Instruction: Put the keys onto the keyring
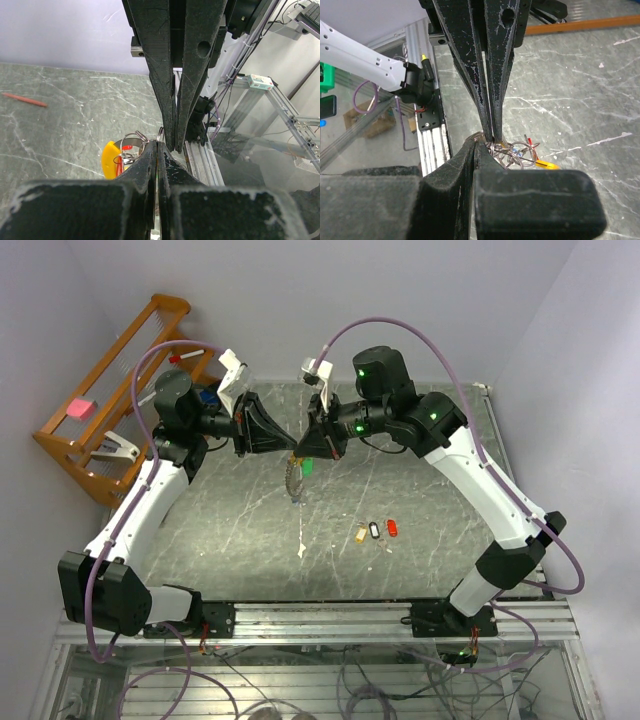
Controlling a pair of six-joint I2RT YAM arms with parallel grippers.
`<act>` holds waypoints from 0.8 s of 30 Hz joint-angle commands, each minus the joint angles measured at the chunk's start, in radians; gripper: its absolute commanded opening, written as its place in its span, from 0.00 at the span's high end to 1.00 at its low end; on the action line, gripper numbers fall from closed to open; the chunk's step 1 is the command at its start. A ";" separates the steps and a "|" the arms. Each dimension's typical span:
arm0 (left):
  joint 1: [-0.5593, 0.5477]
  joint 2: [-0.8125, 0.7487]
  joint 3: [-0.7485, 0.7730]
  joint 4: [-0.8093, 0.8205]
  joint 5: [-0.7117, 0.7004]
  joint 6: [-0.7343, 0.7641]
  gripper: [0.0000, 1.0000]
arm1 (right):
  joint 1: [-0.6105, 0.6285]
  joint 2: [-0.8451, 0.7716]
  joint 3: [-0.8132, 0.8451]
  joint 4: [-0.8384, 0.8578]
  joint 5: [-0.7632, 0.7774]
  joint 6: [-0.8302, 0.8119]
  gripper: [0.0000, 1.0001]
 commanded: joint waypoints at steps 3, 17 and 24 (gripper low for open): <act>0.007 -0.025 0.011 0.040 0.017 -0.011 0.93 | 0.002 0.000 0.005 -0.010 0.004 -0.014 1.00; 0.007 -0.025 0.010 0.018 0.012 0.006 0.93 | -0.002 -0.020 0.010 0.024 0.016 0.016 1.00; 0.007 -0.026 0.018 -0.035 0.003 0.044 0.93 | -0.015 -0.018 0.060 0.012 0.055 0.038 1.00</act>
